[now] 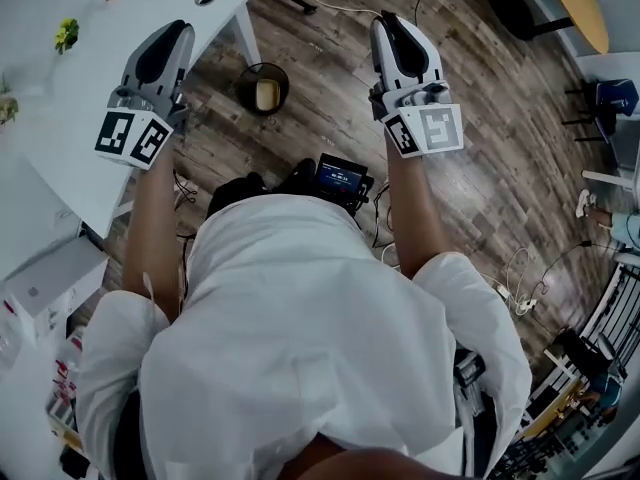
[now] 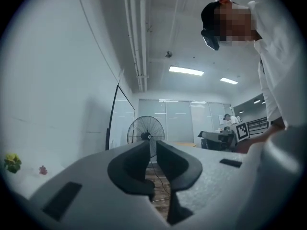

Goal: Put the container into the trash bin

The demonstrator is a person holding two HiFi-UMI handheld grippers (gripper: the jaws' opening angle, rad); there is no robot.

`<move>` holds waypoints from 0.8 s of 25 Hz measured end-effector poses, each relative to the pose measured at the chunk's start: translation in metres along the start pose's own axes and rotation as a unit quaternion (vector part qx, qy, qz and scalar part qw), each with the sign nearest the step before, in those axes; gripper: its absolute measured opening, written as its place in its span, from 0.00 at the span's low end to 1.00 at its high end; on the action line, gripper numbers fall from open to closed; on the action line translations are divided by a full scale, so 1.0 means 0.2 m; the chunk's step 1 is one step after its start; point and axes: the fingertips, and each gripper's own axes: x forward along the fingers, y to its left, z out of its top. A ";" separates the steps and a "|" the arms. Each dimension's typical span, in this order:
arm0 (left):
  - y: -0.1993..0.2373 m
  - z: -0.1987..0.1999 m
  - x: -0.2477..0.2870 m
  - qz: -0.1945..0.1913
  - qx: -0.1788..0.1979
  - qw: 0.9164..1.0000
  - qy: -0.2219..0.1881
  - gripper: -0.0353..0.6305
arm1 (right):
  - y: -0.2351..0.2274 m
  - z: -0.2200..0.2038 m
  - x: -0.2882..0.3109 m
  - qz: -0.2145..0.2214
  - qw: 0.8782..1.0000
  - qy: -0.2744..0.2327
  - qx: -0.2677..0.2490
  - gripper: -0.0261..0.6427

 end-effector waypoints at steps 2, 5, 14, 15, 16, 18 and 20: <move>0.02 0.05 -0.08 0.005 0.004 1.000 -0.010 0.12 | 0.03 0.04 -0.01 -0.006 1.000 -0.001 -0.006 0.14; 0.06 0.06 -0.22 0.015 -0.005 1.000 -0.015 0.11 | 0.12 0.05 -0.06 -0.021 1.000 0.008 -0.013 0.14; 0.05 0.03 -0.64 -0.019 -0.018 1.000 -0.009 0.11 | 0.58 0.03 -0.25 -0.070 0.996 0.048 -0.019 0.14; 0.04 0.01 -0.70 -0.025 -0.023 0.999 -0.005 0.11 | 0.63 0.04 -0.28 -0.076 0.996 0.049 -0.019 0.14; 0.04 -0.01 -0.76 -0.031 -0.025 0.999 -0.002 0.11 | 0.69 0.05 -0.30 -0.082 0.995 0.049 -0.020 0.14; 0.02 -0.04 -0.89 -0.042 -0.023 0.999 0.008 0.11 | 0.80 0.06 -0.36 -0.094 0.994 0.050 -0.019 0.14; 0.02 -0.08 -1.00 -0.048 -0.022 0.999 0.012 0.11 | 0.92 0.04 -0.41 -0.098 0.993 0.058 -0.021 0.14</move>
